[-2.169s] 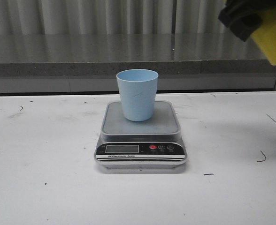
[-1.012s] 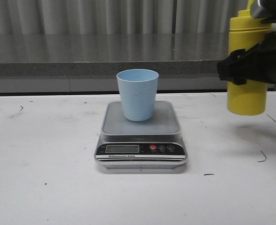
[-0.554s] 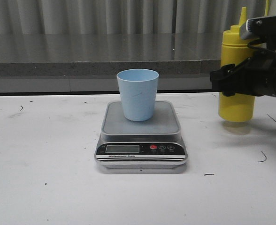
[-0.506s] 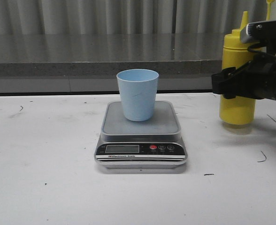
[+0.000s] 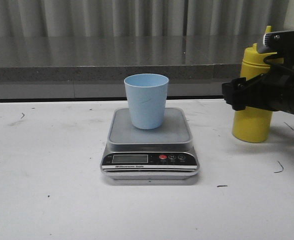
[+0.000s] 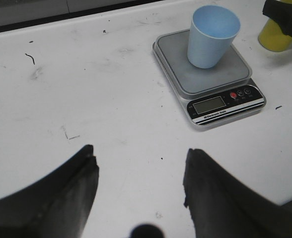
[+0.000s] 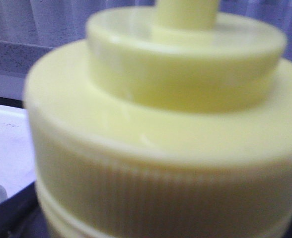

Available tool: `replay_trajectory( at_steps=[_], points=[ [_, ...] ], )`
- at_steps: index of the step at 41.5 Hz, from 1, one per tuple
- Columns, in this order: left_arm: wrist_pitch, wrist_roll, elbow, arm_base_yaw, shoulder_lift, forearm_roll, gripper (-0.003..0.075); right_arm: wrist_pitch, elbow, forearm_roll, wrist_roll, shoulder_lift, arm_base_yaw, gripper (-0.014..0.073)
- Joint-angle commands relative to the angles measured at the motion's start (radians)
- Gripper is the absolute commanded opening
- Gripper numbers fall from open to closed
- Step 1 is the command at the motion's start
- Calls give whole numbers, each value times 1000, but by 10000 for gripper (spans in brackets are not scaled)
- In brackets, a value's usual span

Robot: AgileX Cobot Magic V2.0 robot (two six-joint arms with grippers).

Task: Pour seasoning into cup on scale with both arms

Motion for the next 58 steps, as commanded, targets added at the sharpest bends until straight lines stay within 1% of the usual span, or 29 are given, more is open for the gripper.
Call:
replay_trajectory(
  at_steps=[1, 11, 15, 18, 22, 25, 27, 29, 32, 34, 39, 42, 44, 49, 51, 53, 58],
  points=[
    [-71, -9, -23, -8, 0, -5, 388, -94, 14, 5, -12, -67, -7, 654],
    [-71, -9, -23, -8, 0, -5, 388, -103, 147, 16, -12, -172, -7, 654],
    [-71, -9, -23, -8, 0, -5, 388, -44, 201, 15, -11, -247, -7, 654],
    [-71, -9, -23, -8, 0, -5, 388, 86, 225, -13, 0, -318, -6, 654],
    [-71, -9, -23, -8, 0, -5, 388, 378, 222, -128, 88, -434, -5, 654],
    [-71, -9, -23, -8, 0, -5, 388, 604, 205, -233, 235, -529, -3, 654],
    [-71, -9, -23, -8, 0, -5, 388, 759, 189, -312, 373, -593, 3, 654],
    [-71, -9, -23, -8, 0, -5, 388, 882, 174, -369, 465, -655, 8, 654],
    [-71, -9, -23, -8, 0, -5, 388, 1087, 146, -463, 581, -749, 35, 654],
    [-71, -9, -23, -8, 0, -5, 388, 1211, 126, -487, 611, -808, 63, 654],
    [-71, -9, -23, -8, 0, -5, 388, 1458, 64, -477, 606, -926, 151, 654],
    [-71, -9, -23, -8, 0, -5, 388, 1619, 14, -443, 557, -978, 214, 654],
    [-71, -9, -23, -8, 0, -5, 388, 1749, -26, -390, 494, -1003, 259, 654],
    [-71, -9, -23, -8, 0, -5, 388, 1968, -122, -243, 300, -1048, 313, 654],
    [-71, -9, -23, -8, 0, -5, 388, 2011, -148, -200, 240, -1072, 315, 654],
    [-71, -9, -23, -8, 0, -5, 388, 2024, -159, -174, 211, -1095, 315, 654],
    [-71, -9, -23, -8, 0, -5, 388, 2022, -157, -128, 205, -1186, 315, 654]
  ],
)
